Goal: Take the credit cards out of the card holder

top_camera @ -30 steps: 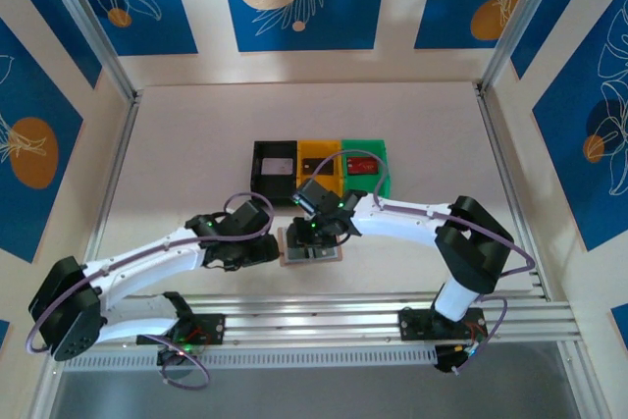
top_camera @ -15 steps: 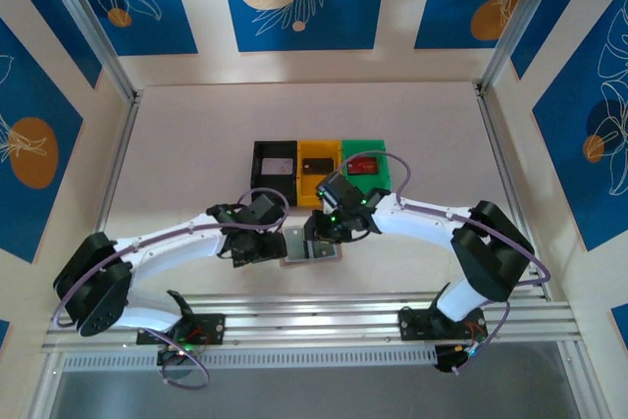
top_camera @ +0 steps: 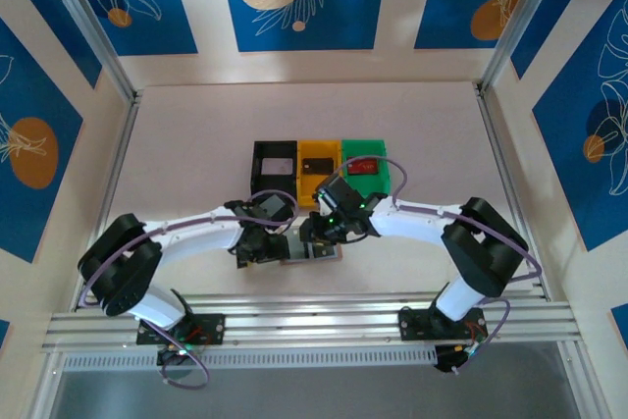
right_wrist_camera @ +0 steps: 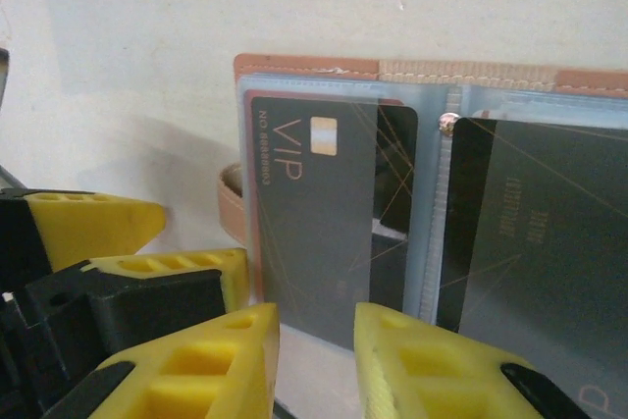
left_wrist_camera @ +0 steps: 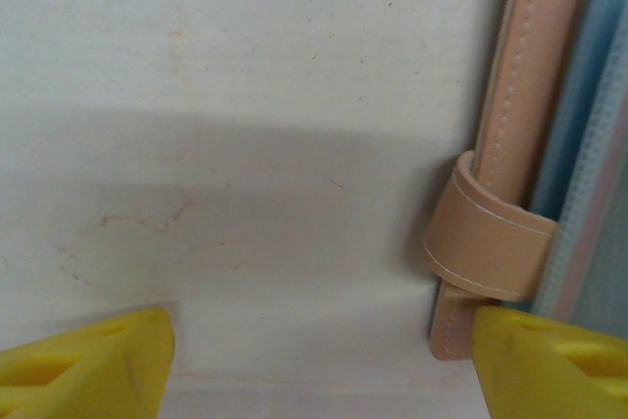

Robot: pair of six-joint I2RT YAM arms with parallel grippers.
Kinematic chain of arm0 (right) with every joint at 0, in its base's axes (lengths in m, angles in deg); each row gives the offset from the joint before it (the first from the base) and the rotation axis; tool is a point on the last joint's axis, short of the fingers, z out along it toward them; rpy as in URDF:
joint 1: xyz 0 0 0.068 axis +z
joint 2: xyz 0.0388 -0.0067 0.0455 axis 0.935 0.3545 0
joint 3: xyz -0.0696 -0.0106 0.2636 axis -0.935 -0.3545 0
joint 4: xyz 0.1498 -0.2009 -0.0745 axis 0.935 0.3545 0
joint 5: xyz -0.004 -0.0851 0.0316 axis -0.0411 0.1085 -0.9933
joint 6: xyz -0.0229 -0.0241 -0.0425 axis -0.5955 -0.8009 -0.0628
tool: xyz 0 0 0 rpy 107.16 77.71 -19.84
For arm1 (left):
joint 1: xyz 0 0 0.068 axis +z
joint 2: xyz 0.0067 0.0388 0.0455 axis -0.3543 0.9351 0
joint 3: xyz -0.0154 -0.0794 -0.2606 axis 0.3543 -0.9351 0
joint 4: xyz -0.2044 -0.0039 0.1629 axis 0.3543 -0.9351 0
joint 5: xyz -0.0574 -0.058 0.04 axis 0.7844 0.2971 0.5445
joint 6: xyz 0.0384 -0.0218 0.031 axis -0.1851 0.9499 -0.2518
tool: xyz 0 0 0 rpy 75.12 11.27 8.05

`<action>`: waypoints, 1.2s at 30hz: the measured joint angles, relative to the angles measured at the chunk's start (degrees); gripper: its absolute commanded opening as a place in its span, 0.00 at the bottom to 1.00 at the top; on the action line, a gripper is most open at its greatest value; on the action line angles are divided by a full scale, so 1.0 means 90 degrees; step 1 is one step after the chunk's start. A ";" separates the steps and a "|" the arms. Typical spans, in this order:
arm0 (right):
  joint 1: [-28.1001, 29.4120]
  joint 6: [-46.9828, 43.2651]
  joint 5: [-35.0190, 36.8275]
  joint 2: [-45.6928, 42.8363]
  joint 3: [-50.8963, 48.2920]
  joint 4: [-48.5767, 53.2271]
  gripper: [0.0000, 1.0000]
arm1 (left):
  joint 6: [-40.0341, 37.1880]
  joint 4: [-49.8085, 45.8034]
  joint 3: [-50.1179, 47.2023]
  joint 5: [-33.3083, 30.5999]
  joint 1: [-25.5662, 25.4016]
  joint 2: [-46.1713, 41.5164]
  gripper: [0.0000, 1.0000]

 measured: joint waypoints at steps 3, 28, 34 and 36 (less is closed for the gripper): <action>0.0000 0.0002 -0.0010 0.0100 -0.0029 -0.0066 0.28 | -0.0002 0.0039 0.0000 0.0024 0.0000 0.0114 0.79; 0.0000 0.0000 0.0168 0.0447 -0.0335 -0.0634 0.28 | 0.0017 -0.0036 0.0070 0.0017 -0.0119 0.0561 0.79; -0.0010 0.0010 -0.0015 0.0454 -0.0583 -0.1190 0.25 | 0.0022 -0.0085 0.0126 -0.0005 -0.0146 0.0631 0.79; -0.0024 0.0024 -0.0034 0.0425 -0.0673 -0.1326 0.23 | 0.0022 -0.0087 0.0134 -0.0005 -0.0146 0.0648 0.79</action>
